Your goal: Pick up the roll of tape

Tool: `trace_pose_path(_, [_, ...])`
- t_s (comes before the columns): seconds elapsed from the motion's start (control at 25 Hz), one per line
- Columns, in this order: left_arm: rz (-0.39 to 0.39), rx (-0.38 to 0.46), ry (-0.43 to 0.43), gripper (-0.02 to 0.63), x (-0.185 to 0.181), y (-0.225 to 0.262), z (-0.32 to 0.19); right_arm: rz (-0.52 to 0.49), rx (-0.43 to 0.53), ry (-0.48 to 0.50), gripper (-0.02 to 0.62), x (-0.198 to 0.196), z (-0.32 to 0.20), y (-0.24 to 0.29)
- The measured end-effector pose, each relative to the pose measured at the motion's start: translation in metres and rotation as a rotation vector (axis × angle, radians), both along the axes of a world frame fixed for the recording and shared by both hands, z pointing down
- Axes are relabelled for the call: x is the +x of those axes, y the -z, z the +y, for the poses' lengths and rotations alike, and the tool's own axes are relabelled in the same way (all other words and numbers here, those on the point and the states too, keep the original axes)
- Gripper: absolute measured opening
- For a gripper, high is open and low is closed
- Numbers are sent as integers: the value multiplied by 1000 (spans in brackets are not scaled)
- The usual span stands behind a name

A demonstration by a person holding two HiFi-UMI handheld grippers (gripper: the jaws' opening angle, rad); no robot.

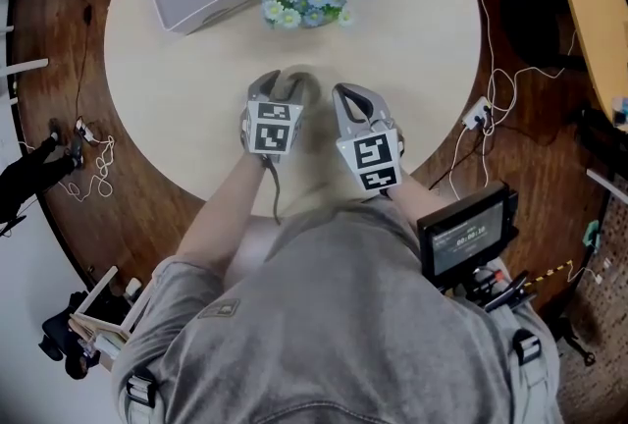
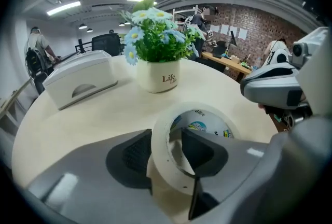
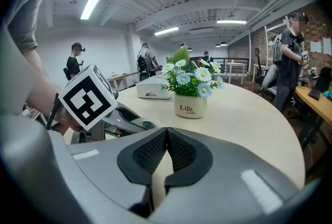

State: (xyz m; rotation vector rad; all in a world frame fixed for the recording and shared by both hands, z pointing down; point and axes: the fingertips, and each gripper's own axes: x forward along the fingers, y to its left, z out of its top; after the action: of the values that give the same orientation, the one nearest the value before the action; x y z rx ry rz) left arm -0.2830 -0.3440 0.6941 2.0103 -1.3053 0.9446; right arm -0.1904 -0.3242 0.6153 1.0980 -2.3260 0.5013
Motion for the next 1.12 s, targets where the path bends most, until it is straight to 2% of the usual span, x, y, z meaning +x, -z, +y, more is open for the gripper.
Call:
trace_pose_path(0.24, [-21, -73, -33, 179, 3, -12, -1, 1, 1, -12, 14, 2, -3, 1])
trace_pose_path(0.36, [-26, -76, -36, 175, 2, -12, -1, 0, 3, -16, 14, 3, -4, 1])
trace_pose_path(0.48, [-35, -72, -30, 136, 0, -13, -3, -1, 5, -17, 14, 3, -5, 1])
trace_pose_path(0.64, [-49, -65, -32, 130, -1, -14, -4, -3, 11, -19, 15, 4, -6, 2])
trace_pose_path(1.12, [-75, 100, -14, 123, -6, 25, 3, -10, 59, -9, 15, 1, 2, 24])
